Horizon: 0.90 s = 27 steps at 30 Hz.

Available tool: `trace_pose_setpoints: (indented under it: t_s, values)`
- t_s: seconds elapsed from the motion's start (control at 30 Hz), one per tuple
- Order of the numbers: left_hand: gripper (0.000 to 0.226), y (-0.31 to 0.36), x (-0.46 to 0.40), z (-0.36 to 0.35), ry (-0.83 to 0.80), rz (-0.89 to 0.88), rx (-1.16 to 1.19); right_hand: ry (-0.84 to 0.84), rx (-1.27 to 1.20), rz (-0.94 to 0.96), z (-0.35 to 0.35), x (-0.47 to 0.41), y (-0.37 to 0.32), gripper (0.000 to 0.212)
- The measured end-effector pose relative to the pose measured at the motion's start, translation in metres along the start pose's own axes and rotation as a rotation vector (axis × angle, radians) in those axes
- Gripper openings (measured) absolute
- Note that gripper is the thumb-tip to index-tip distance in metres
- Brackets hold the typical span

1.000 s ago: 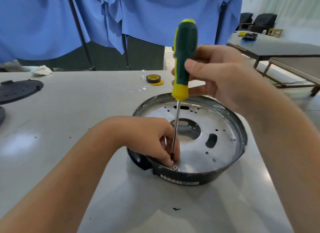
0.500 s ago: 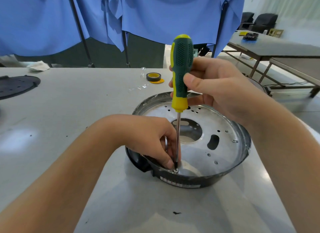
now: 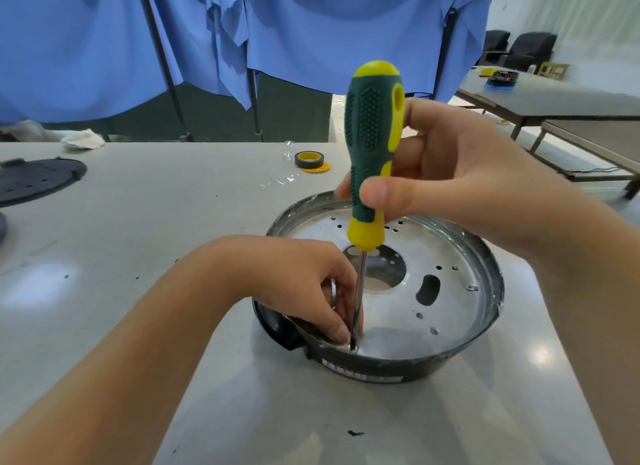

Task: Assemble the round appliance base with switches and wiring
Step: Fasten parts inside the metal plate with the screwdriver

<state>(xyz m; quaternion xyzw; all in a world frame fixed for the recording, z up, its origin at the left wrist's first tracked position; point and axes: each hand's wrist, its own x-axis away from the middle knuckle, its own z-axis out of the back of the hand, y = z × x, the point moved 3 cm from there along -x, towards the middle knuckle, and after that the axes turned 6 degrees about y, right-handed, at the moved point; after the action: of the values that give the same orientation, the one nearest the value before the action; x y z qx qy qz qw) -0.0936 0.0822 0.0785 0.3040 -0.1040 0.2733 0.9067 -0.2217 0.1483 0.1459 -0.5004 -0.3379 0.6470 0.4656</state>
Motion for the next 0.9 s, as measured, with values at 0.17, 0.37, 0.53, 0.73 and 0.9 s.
trace_pose_setpoints:
  t_s: [0.17,0.37,0.53,0.73,0.9]
  values:
    - [0.013,-0.001,0.002,0.002,0.02,-0.002,0.037,0.159,0.375,0.17,-0.005,0.006,-0.014,0.054]
    - [0.025,0.005,0.016,0.013,0.021,-0.102,0.301,0.35,0.527,0.193,-0.016,0.006,-0.01,0.061]
    - [0.021,0.014,0.015,0.014,0.224,-0.109,0.191,0.475,0.594,0.157,-0.019,0.005,-0.003,0.067]
    - [0.02,0.021,0.015,0.01,0.213,-0.178,0.362,0.031,0.218,-0.005,-0.008,0.002,0.004,0.05]
    - [0.017,0.018,0.012,0.006,0.092,-0.16,0.426,-0.301,-0.185,-0.044,0.007,0.009,0.001,0.064]
